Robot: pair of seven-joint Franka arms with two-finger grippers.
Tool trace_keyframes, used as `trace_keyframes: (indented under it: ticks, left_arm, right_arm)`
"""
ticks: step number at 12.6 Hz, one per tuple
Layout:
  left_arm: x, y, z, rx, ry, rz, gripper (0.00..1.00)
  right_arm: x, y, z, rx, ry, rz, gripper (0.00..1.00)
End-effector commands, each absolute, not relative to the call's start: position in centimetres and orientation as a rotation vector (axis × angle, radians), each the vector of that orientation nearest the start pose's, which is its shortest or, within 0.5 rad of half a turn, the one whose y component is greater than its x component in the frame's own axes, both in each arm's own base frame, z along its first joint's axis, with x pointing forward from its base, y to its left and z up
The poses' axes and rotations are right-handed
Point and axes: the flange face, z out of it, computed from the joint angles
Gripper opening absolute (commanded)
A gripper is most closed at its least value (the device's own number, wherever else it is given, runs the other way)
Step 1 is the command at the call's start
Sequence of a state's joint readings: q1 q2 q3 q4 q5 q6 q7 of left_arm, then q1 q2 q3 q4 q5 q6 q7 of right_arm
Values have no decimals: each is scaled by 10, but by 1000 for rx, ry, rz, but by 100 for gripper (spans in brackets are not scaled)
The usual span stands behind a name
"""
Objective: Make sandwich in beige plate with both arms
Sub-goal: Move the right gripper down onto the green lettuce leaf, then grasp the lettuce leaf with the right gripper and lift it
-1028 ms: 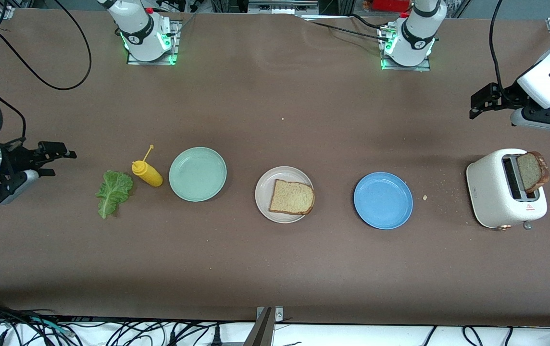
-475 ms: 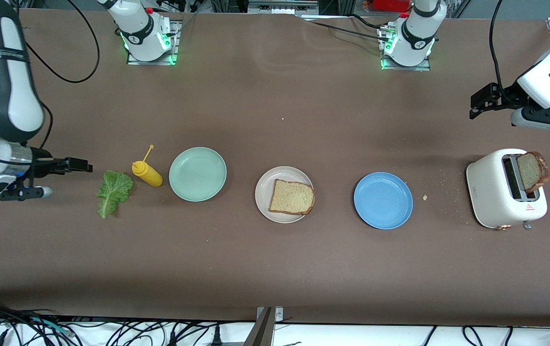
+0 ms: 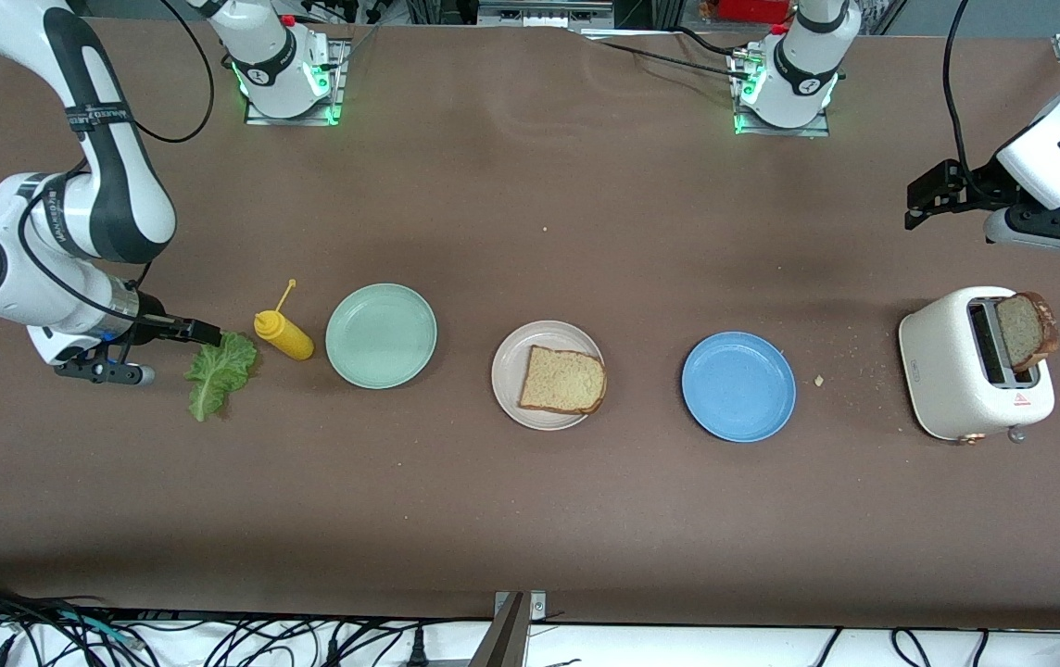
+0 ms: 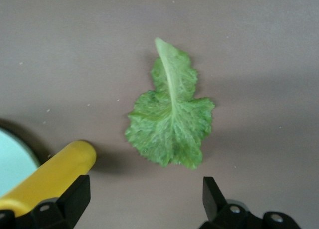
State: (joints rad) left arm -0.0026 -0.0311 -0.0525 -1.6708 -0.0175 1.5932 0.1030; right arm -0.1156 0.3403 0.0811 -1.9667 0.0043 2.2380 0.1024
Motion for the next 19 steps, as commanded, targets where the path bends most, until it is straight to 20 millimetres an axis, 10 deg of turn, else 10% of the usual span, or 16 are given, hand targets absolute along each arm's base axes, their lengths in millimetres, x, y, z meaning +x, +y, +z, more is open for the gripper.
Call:
trace_keyframes:
  ticks: [1,12,15,19]
  left_arm:
    - [541,-31,599,-3129,257,75,100]
    - [541,-30,599,-3129,260,75,100]
    - [541,-31,599,-3129,262,75,100]
    - [541,-30,599,-3129,260,75,100]
  right_arm:
    - [587,-29,274,-3132,255,55,100]
    - [598,-35,189,-3109,259,-31,98]
    - [596,-36,180,-3109,254,-17,75]
    - [597,-36,179,-3107,260,-19,18]
